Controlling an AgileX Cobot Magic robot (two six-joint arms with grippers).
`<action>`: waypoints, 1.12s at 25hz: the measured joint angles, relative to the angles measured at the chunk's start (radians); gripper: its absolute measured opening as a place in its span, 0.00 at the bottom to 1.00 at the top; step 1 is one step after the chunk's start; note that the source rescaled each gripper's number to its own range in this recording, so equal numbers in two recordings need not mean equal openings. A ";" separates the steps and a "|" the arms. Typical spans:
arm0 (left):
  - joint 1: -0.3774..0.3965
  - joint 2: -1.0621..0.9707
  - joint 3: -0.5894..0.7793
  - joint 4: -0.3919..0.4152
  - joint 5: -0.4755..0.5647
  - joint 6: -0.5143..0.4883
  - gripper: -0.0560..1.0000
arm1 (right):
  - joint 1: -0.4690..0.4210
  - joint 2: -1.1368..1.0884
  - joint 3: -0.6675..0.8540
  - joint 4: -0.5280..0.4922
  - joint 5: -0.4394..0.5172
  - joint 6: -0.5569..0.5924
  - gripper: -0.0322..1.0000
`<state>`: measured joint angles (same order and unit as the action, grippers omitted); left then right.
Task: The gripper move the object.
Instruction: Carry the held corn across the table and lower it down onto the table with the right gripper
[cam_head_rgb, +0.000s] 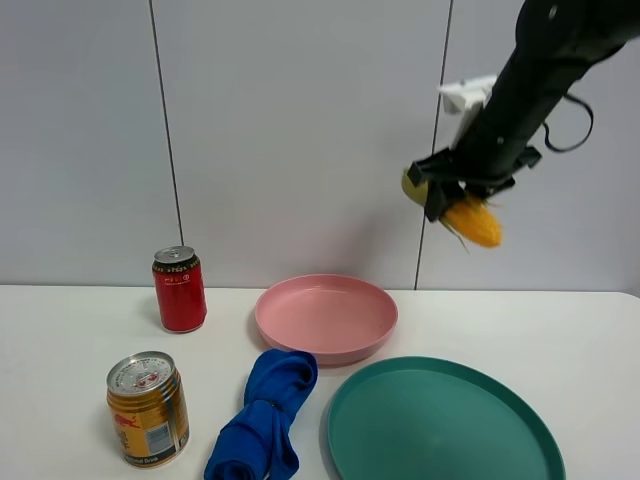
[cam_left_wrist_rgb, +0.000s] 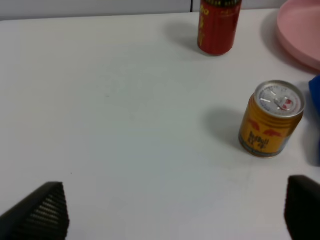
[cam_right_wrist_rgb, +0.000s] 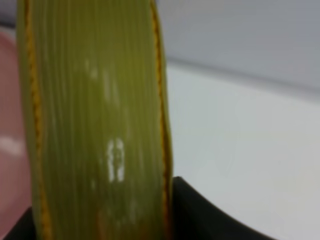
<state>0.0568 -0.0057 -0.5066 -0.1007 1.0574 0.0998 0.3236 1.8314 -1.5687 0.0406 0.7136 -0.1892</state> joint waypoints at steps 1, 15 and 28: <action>0.000 0.000 0.000 0.000 0.000 0.000 1.00 | 0.023 -0.032 -0.014 0.037 0.011 -0.090 0.03; 0.000 0.000 0.000 0.000 0.000 0.000 1.00 | 0.379 0.181 -0.687 0.124 0.266 -0.389 0.03; 0.000 0.000 0.000 0.000 0.000 0.000 1.00 | 0.496 0.553 -0.832 0.117 0.379 -0.760 0.03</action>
<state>0.0568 -0.0057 -0.5066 -0.1007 1.0574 0.0998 0.8199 2.3844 -2.4006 0.1575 1.0931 -0.9496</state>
